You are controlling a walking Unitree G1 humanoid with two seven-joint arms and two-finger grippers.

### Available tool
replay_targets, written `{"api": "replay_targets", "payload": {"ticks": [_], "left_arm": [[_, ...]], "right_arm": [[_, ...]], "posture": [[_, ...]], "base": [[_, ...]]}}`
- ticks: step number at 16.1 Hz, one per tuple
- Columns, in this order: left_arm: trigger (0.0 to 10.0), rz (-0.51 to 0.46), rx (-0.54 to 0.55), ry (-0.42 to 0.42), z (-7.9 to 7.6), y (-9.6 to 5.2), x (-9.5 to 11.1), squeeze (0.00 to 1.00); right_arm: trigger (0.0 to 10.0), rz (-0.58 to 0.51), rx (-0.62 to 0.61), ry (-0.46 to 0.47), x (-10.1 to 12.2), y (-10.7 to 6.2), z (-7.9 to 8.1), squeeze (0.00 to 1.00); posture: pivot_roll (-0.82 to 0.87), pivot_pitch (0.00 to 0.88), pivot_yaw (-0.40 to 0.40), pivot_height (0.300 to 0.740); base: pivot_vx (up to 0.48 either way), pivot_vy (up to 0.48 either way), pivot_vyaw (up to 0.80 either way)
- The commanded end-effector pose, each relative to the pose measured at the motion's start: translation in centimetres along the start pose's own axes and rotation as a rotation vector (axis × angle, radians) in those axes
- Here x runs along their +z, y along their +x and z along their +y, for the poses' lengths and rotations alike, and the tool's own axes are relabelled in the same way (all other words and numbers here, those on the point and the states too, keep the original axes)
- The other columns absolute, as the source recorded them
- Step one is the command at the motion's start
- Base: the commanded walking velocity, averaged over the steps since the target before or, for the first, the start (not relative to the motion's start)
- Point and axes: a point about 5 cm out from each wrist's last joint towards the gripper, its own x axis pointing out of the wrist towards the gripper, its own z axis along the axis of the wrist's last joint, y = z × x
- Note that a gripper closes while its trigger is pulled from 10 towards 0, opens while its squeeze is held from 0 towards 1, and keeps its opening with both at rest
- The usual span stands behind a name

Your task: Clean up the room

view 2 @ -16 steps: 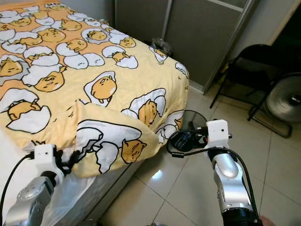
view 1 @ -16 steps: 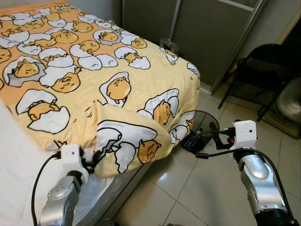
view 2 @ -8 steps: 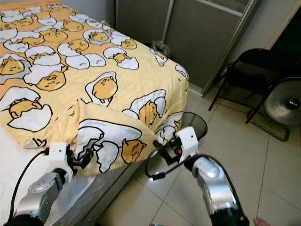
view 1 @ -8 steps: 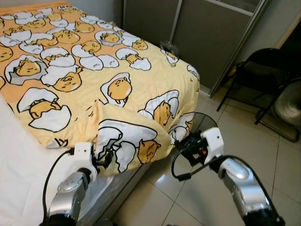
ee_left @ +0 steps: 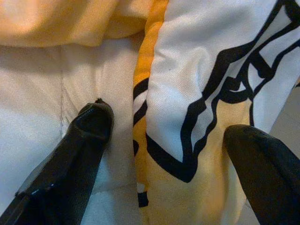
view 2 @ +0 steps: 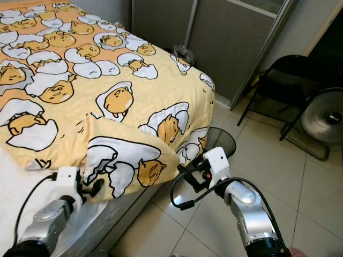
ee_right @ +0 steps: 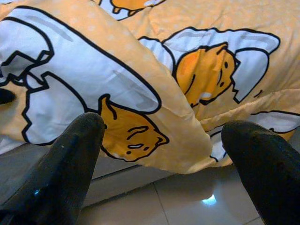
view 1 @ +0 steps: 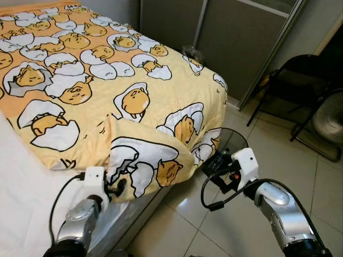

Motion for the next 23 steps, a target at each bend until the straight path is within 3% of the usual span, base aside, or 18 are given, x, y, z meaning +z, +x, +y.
{"api": "replay_targets", "payload": {"ticks": [1,4,7,8,9,10,11,13,18,21,23], "left_arm": [[10.0,0.054,-0.011,-0.020,-1.0,0.3,-1.1,1.00],[10.0,0.059,-0.045,-0.101,-2.9,1.6,0.1,1.00],[10.0,0.138,-0.177,-0.025,-5.7,2.0,-0.8,1.00],[10.0,0.164,-0.208,0.007,-6.4,2.1,-1.1,0.00],[10.0,0.172,-0.216,0.016,-6.7,2.1,-1.1,0.00],[1.2,0.190,-0.242,0.027,-7.2,2.1,-1.5,0.00],[0.0,0.190,-0.257,0.010,-7.5,2.1,-1.5,0.00],[0.0,0.170,-0.251,-0.010,-8.0,2.4,-1.0,0.00],[0.0,0.119,-0.194,-0.083,-6.6,2.5,-0.2,0.00],[0.0,0.016,-0.196,0.022,-5.4,2.7,1.9,0.00],[0.0,-0.021,-0.175,0.010,-4.0,2.5,2.5,0.00]], "right_arm": [[10.0,-0.015,0.000,-0.029,0.7,-0.1,-0.4,0.02],[10.0,-0.051,0.048,-0.061,2.3,0.5,-0.7,0.02],[10.0,-0.082,0.026,-0.082,3.0,1.0,-0.7,0.02],[10.0,-0.093,0.014,-0.080,3.2,1.1,-0.7,0.02],[10.0,-0.104,-0.007,-0.078,3.2,1.3,-0.8,0.02],[10.0,-0.111,-0.021,-0.071,3.2,1.4,-0.8,0.02],[10.0,-0.113,-0.029,-0.064,3.2,1.5,-0.7,0.01],[10.0,-0.123,-0.065,-0.042,3.1,1.6,-0.8,0.01],[10.0,-0.129,-0.062,-0.038,3.0,1.9,-0.4,0.01],[10.0,-0.121,-0.041,-0.052,2.8,1.5,-0.4,0.01],[10.0,-0.111,-0.062,-0.051,2.4,0.8,-0.7,0.01]], "posture": [[-0.09,0.019,-0.151,0.736],[-0.12,0.029,-0.147,0.736],[-0.12,0.031,-0.140,0.736],[-0.12,0.031,-0.132,0.736],[-0.11,0.029,-0.130,0.736],[-0.10,0.029,-0.131,0.736],[-0.09,0.029,-0.131,0.736],[-0.07,0.032,-0.135,0.736],[-0.07,0.032,-0.131,0.736],[-0.08,0.031,-0.121,0.736],[-0.10,0.038,-0.109,0.736]], "base": [[0.000,0.000,0.00],[0.000,0.000,0.00],[0.000,0.000,0.00],[0.000,0.000,0.00],[0.000,0.000,0.00],[0.000,0.000,0.00],[0.000,0.000,0.00],[0.000,0.000,0.00],[0.000,0.000,0.00],[0.000,0.000,0.00],[0.000,0.000,0.00]]}}
